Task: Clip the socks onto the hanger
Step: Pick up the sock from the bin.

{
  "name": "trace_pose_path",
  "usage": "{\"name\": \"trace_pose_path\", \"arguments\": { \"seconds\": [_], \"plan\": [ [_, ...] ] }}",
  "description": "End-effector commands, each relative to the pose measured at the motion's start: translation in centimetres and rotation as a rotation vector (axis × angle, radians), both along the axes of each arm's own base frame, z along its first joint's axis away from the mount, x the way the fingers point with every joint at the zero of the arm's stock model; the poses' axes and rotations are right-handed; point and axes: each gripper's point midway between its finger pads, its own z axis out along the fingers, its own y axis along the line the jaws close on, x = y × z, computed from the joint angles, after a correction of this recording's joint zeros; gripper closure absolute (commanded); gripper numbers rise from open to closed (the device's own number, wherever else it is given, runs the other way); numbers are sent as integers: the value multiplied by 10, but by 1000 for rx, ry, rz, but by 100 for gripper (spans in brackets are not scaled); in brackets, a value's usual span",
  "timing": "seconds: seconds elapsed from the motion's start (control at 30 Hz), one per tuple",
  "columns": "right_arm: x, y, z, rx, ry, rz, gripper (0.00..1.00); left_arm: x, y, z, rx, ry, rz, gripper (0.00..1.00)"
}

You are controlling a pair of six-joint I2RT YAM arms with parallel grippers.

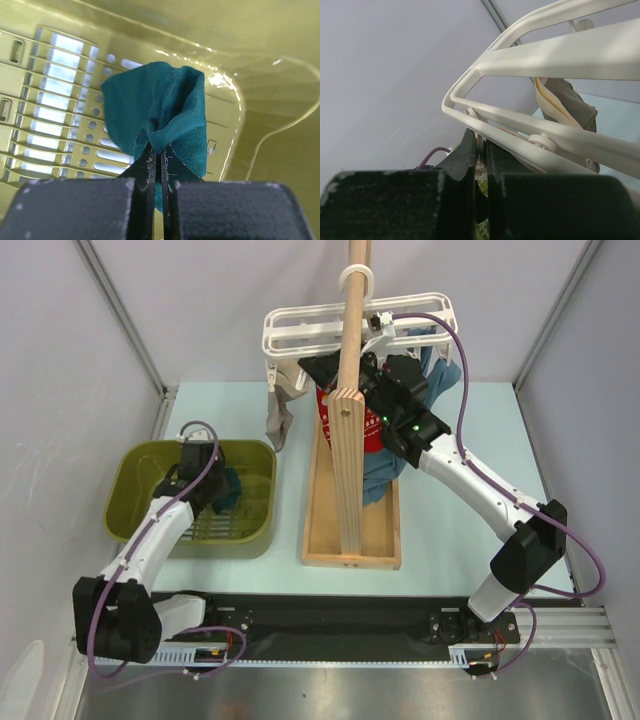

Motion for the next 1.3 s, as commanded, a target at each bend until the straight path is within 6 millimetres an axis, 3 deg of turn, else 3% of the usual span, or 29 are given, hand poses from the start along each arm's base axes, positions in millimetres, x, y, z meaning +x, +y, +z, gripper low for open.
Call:
{"name": "trace_pose_path", "arguments": {
  "seconds": [0.0, 0.23, 0.4, 0.5, 0.57, 0.6, 0.67, 0.93, 1.07, 1.2, 1.27],
  "plan": [
    [-6, 0, -1, -10, 17, 23, 100, 8, -3, 10, 71, -25, 0, 98],
    [-7, -3, 6, -2, -13, 17, 100, 24, -33, -3, 33, -13, -139, 88],
    [-3, -4, -4, -15, 7, 13, 100, 33, -46, -1, 39, -14, -195, 84],
    [0, -7, -11, -20, 22, 2, 100, 39, -49, 8, 82, -48, -210, 76],
    [2, -8, -16, -19, 40, -4, 100, 40, -46, 12, 92, -46, -198, 64],
    [5, -11, -20, -24, 54, -10, 100, 40, -46, 14, 89, -54, -195, 52],
    [8, -11, -26, -26, 80, -14, 100, 37, -48, 20, 76, -65, -198, 46],
    [1, -5, -34, -74, 112, 21, 100, 10, -33, 38, 7, -113, -93, 42],
    [5, -5, -29, -88, 124, 8, 100, -5, -24, 25, -68, -68, -19, 43],
    [6, 1, -27, -45, 147, 30, 100, -16, -19, 0, -200, 18, 64, 46],
    [5, 4, -27, -46, 153, 36, 100, -19, -7, -14, -225, 76, 148, 47]
  ]
}}
